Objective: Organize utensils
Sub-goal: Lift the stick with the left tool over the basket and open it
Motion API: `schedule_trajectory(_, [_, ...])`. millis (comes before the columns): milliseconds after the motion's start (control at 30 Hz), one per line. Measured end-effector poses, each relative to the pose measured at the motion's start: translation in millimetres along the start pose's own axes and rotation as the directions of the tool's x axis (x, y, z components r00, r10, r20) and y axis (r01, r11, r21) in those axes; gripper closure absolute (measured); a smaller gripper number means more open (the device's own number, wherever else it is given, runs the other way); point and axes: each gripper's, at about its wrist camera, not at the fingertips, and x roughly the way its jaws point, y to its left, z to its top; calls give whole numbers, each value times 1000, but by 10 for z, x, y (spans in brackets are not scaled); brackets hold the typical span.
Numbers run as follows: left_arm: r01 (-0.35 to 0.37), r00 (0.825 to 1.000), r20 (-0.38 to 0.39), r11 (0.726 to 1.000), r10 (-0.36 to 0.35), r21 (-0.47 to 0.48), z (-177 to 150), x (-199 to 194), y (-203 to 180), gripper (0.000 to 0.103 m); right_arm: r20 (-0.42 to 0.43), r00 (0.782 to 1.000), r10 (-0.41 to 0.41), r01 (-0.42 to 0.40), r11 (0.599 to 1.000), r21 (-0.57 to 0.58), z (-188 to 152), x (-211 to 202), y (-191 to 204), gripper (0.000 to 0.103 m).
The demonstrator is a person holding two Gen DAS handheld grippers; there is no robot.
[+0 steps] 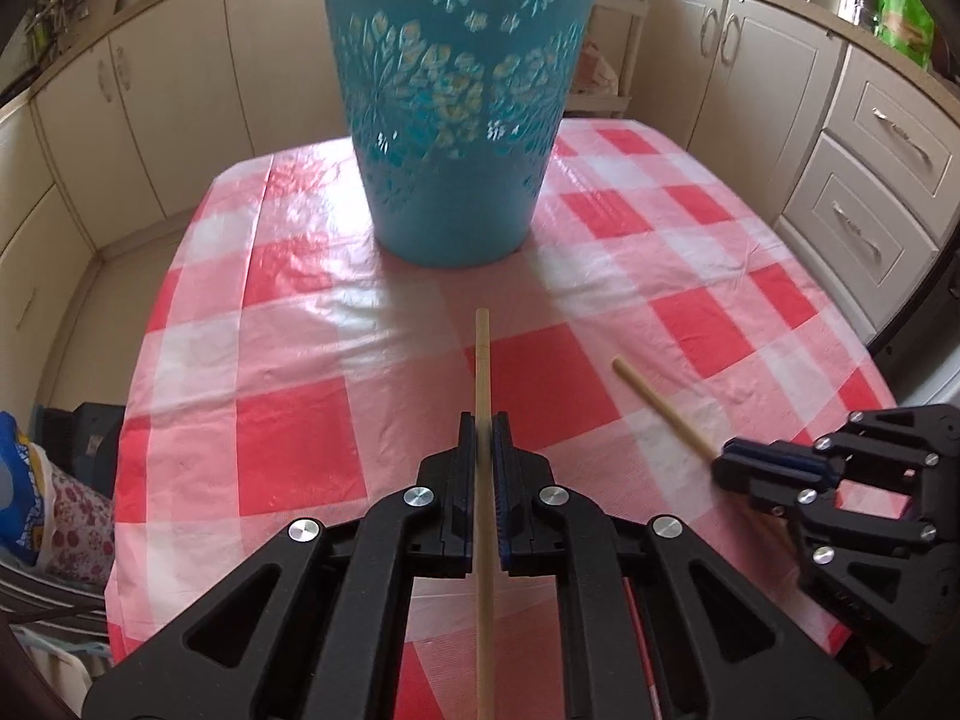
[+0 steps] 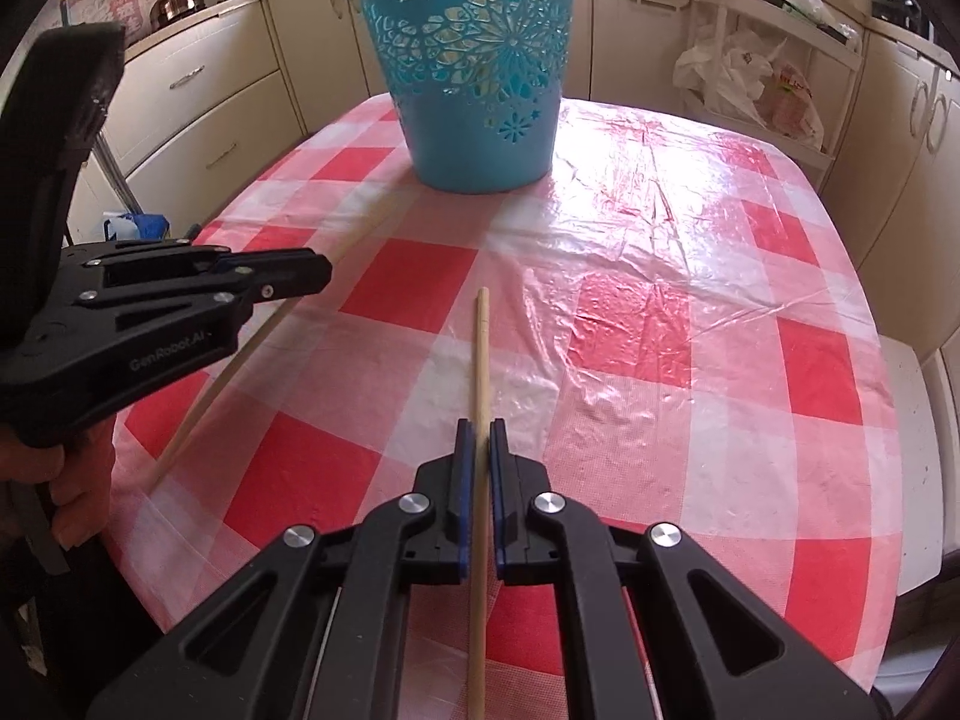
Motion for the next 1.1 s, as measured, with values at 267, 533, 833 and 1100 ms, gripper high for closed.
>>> schedule_trajectory(267, [-13,999,-41,994,17,107,-13,47,-109,98,7,1000,23,-23,1000,-9,13,31,3,98])
schedule_trajectory(533, [196,910,383,979,-159,-59,578,-1038,447,98,314,936,161,-267,905,331,-64,-187,-623,98])
schedule_trajectory(833, [286,733,666,951,-136,-120,1382,-1556,770,98,283,952,112,-211,913,349,-25,-114,-652,98])
schedule_trajectory(1100, [306,689,717,938,-100,-163,1928,-1213,726,98,264,955,133,-220,916,335,-14,-54,-603,97])
